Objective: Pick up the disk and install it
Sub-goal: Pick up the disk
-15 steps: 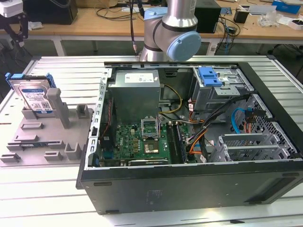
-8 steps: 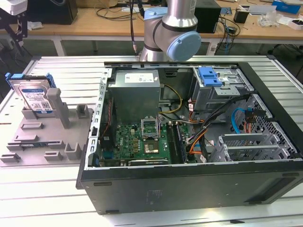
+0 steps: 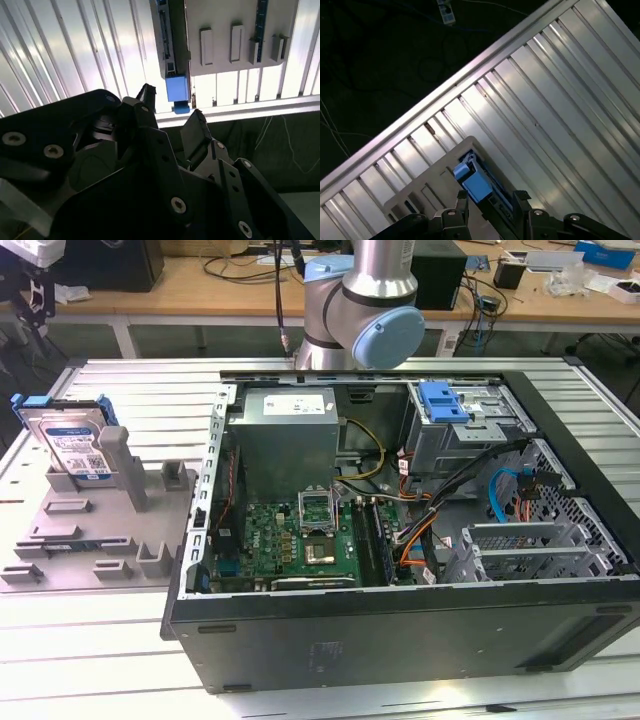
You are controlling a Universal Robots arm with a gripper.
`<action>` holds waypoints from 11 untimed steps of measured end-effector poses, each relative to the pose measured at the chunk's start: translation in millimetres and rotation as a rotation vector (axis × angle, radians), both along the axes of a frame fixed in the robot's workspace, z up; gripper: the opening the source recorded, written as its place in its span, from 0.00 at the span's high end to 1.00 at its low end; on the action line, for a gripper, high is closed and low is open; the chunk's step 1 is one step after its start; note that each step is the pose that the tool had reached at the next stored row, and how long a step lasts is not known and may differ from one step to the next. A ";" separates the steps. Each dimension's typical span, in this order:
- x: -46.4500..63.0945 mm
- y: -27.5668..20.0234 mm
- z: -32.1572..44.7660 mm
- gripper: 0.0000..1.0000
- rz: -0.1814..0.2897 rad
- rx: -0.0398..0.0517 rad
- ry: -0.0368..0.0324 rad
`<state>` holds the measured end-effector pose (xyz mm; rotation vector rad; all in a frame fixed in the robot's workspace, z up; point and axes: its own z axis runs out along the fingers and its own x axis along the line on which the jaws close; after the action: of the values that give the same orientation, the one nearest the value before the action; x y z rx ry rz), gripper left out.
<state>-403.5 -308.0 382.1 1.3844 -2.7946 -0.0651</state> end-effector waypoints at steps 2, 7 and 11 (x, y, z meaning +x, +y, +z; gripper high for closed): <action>0.0 0.0 -0.1 0.52 0.031 -0.0003 0.0003; 0.1 0.0 -0.3 0.52 0.115 -0.0013 0.0012; 0.4 0.0 -0.4 0.52 0.176 -0.0018 0.0019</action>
<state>-403.1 -308.0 381.7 1.6208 -2.6575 -0.0605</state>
